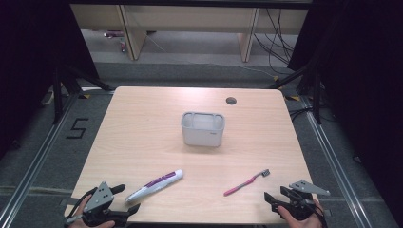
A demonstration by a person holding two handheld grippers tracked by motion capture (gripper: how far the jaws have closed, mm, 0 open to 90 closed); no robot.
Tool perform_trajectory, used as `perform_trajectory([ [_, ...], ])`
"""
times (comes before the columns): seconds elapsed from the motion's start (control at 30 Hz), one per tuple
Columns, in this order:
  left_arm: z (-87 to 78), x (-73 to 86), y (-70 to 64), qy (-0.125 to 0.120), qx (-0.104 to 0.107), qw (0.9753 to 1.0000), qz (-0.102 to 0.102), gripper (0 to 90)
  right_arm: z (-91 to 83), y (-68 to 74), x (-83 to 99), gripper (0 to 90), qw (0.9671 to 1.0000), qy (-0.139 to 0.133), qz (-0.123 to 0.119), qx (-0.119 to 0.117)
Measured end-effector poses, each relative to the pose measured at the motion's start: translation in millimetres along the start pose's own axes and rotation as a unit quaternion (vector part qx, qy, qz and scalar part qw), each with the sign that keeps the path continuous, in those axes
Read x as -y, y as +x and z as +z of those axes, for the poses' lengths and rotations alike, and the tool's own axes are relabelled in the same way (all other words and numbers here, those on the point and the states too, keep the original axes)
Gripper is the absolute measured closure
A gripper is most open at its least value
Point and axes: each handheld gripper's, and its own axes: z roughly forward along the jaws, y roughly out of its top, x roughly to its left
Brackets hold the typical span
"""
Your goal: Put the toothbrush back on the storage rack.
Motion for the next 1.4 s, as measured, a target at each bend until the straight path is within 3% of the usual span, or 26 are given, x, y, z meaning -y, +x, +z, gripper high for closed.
perform_trajectory([
  [0.03,0.2,0.2,-0.4,-0.001,-0.002,1.0,0.0,15.3,-1.6,3.1,-0.3,29.3,0.9998,0.006,0.017,0.001],
  [0.07,0.3,0.4,-0.5,-0.001,-0.001,1.0,0.001,15.3,-1.9,0.2,-1.6,29.4,0.9999,0.005,-0.012,0.01],
  [0.17,0.4,0.5,-0.3,0.002,-0.002,1.0,0.004,15.4,-1.7,2.1,-1.9,29.7,1.0,0.002,0.001,-0.007],
  [0.3,0.2,0.4,0.1,0.003,-0.003,1.0,0.005,15.4,-2.1,6.5,-3.4,33.0,0.9999,0.012,0.002,0.001],
  [0.33,0.4,0.6,0.0,0.003,-0.004,1.0,0.003,15.3,-1.5,4.3,-4.1,34.2,0.9998,0.006,-0.018,0.0],
  [0.37,0.4,0.7,0.2,0.005,-0.005,1.0,0.004,15.3,-2.4,7.7,-4.9,35.4,0.9999,0.008,0.0,-0.015],
  [0.4,0.2,0.9,-0.4,0.007,-0.006,0.9999,0.003,15.3,-2.9,5.7,-6.3,35.4,0.9997,0.01,-0.02,-0.004],
  [0.43,0.2,0.9,-0.4,0.007,-0.006,0.9999,0.003,15.4,-2.7,9.3,-6.4,35.4,0.9998,0.016,0.001,-0.011],
  [0.5,0.9,0.8,-0.7,0.006,-0.002,1.0,0.001,15.3,-1.5,8.7,-7.6,35.4,0.9998,0.014,-0.011,-0.012],
  [0.63,2.3,1.1,-1.2,0.0,-0.004,1.0,0.001,15.4,3.0,10.6,-8.0,35.7,0.9998,0.016,-0.007,-0.009],
  [0.67,2.0,1.0,1.5,0.012,-0.012,0.9996,0.021,15.3,1.3,13.0,-8.9,35.6,0.9996,0.025,0.007,-0.013],
  [0.83,2.6,1.3,0.3,0.007,-0.005,1.0,0.004,15.3,4.9,13.9,-13.7,35.1,0.9997,0.021,-0.004,-0.008],
  [0.9,3.0,1.3,0.5,0.007,-0.003,1.0,0.004,15.3,5.5,15.4,-14.9,35.1,0.9994,0.031,0.005,-0.015],
  [0.93,2.5,1.1,0.6,0.009,-0.004,0.9999,0.008,15.3,6.6,15.6,-17.4,35.0,0.9993,0.034,-0.008,-0.01],
  [1.0,2.0,0.9,0.2,0.012,-0.007,0.9999,0.01,15.4,9.6,15.6,-18.5,34.2,0.9991,0.036,-0.003,-0.024],
  [1.03,2.0,0.9,0.2,0.012,-0.007,0.9999,0.01,15.4,11.0,16.3,-20.8,34.5,0.9989,0.043,-0.006,-0.017],
  [1.07,2.8,1.1,0.1,0.008,-0.005,0.9999,0.005,15.3,11.2,16.2,-21.9,34.7,0.9986,0.044,-0.003,-0.029],
  [1.17,2.5,1.2,-1.0,0.012,-0.007,0.9999,0.005,15.4,14.8,20.6,-26.6,34.7,0.998,0.06,0.009,-0.014],
  [1.23,2.5,1.1,-0.9,0.011,-0.004,0.9999,0.006,15.3,17.1,21.1,-28.1,34.7,0.9981,0.058,0.008,-0.021],
  [1.27,2.4,0.8,-1.2,0.006,-0.003,1.0,0.003,15.4,20.6,25.7,-32.7,34.7,0.9967,0.078,0.019,-0.007],
  [1.3,2.4,0.8,-1.2,0.004,-0.003,1.0,0.002,15.4,23.7,26.1,-34.6,35.0,0.9966,0.079,0.022,-0.014],
  [1.37,2.0,0.8,-1.0,0.006,-0.003,1.0,0.002,15.4,28.7,27.0,-39.2,35.5,0.9962,0.086,0.007,-0.009],
  [1.4,2.5,1.1,-1.4,0.001,-0.007,1.0,0.002,15.4,31.0,27.6,-41.0,35.6,0.9962,0.085,0.011,-0.014],
])
